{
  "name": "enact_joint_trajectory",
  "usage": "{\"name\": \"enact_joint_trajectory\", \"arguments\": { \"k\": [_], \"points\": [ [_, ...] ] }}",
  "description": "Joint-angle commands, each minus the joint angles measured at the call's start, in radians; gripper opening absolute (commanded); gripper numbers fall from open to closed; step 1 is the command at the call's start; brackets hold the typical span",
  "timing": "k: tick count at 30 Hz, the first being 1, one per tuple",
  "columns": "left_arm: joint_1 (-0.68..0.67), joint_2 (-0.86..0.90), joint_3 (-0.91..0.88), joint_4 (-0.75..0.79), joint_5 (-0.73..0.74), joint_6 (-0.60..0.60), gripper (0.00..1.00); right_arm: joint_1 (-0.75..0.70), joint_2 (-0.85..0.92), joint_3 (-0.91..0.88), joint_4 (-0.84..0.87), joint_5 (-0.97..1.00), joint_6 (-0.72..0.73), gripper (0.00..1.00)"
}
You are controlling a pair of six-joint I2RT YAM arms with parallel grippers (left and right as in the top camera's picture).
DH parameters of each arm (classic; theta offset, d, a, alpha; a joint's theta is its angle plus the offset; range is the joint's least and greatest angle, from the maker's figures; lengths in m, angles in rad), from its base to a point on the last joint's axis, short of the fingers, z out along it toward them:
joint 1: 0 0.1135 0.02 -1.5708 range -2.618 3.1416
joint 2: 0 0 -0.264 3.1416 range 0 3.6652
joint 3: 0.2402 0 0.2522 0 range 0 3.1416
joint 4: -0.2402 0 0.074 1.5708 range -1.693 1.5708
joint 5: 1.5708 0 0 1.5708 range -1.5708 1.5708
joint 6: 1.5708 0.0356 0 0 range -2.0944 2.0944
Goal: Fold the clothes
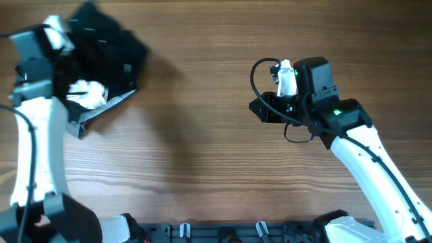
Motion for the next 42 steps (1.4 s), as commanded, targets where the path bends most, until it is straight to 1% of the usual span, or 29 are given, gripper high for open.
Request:
{"name": "enact_joint_trajectory", "arguments": {
  "k": [1, 2, 3, 4, 5, 6, 8, 10, 13, 15, 17, 20, 24, 25, 27, 29, 30, 31, 32, 35, 36, 39, 42],
  "points": [
    [0.114, 0.085, 0.005, 0.097, -0.036, 0.012, 0.04, 0.001, 0.013, 0.009, -0.003, 0.033, -0.005, 0.15],
    [0.137, 0.108, 0.005, 0.105, -0.032, -0.010, 0.04, 0.001, 0.013, 0.009, -0.004, 0.033, -0.005, 0.15],
    [0.156, 0.131, 0.005, 0.113, -0.023, -0.022, 0.08, 0.001, 0.013, 0.009, -0.004, 0.033, -0.005, 0.15],
    [0.170, 0.156, 0.005, 0.124, -0.024, -0.027, 0.27, 0.001, 0.013, 0.009, -0.004, 0.033, -0.005, 0.15],
    [0.180, 0.176, 0.005, 0.133, -0.025, -0.027, 0.60, 0.001, 0.013, 0.009, -0.004, 0.033, -0.005, 0.15],
    [0.190, 0.200, 0.005, 0.146, -0.024, -0.031, 1.00, 0.001, 0.013, 0.009, -0.004, 0.033, -0.005, 0.15],
    [0.208, 0.228, 0.005, 0.143, -0.019, -0.030, 1.00, 0.001, 0.013, 0.009, -0.009, 0.033, -0.005, 0.15],
    [0.222, 0.229, 0.005, 0.098, -0.019, -0.026, 1.00, 0.001, 0.013, 0.009, -0.013, 0.034, -0.010, 0.15],
    [0.253, 0.187, 0.016, -0.003, -0.019, 0.005, 1.00, 0.002, 0.008, 0.010, -0.014, 0.032, -0.012, 0.16],
    [0.277, 0.129, 0.040, -0.097, -0.019, 0.045, 1.00, 0.002, -0.008, 0.010, -0.009, 0.034, -0.042, 0.19],
    [0.296, 0.051, 0.072, -0.177, -0.009, 0.108, 1.00, 0.002, -0.043, 0.010, 0.005, 0.046, -0.081, 0.22],
    [0.298, -0.077, 0.134, -0.271, 0.080, 0.263, 1.00, 0.002, -0.112, 0.015, 0.017, 0.137, -0.087, 0.24],
    [0.243, -0.224, 0.212, -0.389, 0.185, 0.409, 1.00, 0.002, -0.233, 0.032, 0.039, 0.232, -0.129, 0.29],
    [0.215, -0.259, 0.228, -0.425, 0.201, 0.446, 1.00, 0.002, -0.257, 0.036, 0.043, 0.244, -0.145, 0.33],
    [0.126, -0.336, 0.246, -0.502, 0.206, 0.504, 1.00, 0.002, -0.331, 0.050, 0.046, 0.263, -0.216, 0.44],
    [0.046, -0.395, 0.246, -0.555, 0.197, 0.528, 1.00, 0.002, -0.390, 0.055, 0.047, 0.269, -0.274, 0.52],
    [0.000, -0.423, 0.246, -0.581, 0.172, 0.527, 1.00, 0.001, -0.424, 0.055, 0.048, 0.269, -0.297, 0.59],
    [-0.045, -0.451, 0.246, -0.610, 0.137, 0.526, 1.00, 0.001, -0.459, 0.055, 0.047, 0.269, -0.299, 0.76],
    [-0.087, -0.476, 0.246, -0.642, 0.093, 0.523, 1.00, 0.001, -0.491, 0.055, 0.047, 0.269, -0.298, 1.00],
    [-0.181, -0.533, 0.246, -0.735, -0.037, 0.524, 1.00, 0.001, -0.562, 0.055, 0.044, 0.267, -0.292, 1.00],
    [-0.201, -0.545, 0.246, -0.761, -0.057, 0.524, 1.00, 0.001, -0.580, 0.055, 0.041, 0.267, -0.292, 1.00],
    [-0.230, -0.570, 0.246, -0.812, -0.061, 0.524, 1.00, 0.001, -0.611, 0.055, 0.010, 0.265, -0.292, 1.00],
    [-0.233, -0.586, 0.246, -0.852, -0.061, 0.524, 1.00, 0.002, -0.612, 0.055, -0.019, 0.259, -0.290, 1.00]
  ]
}}
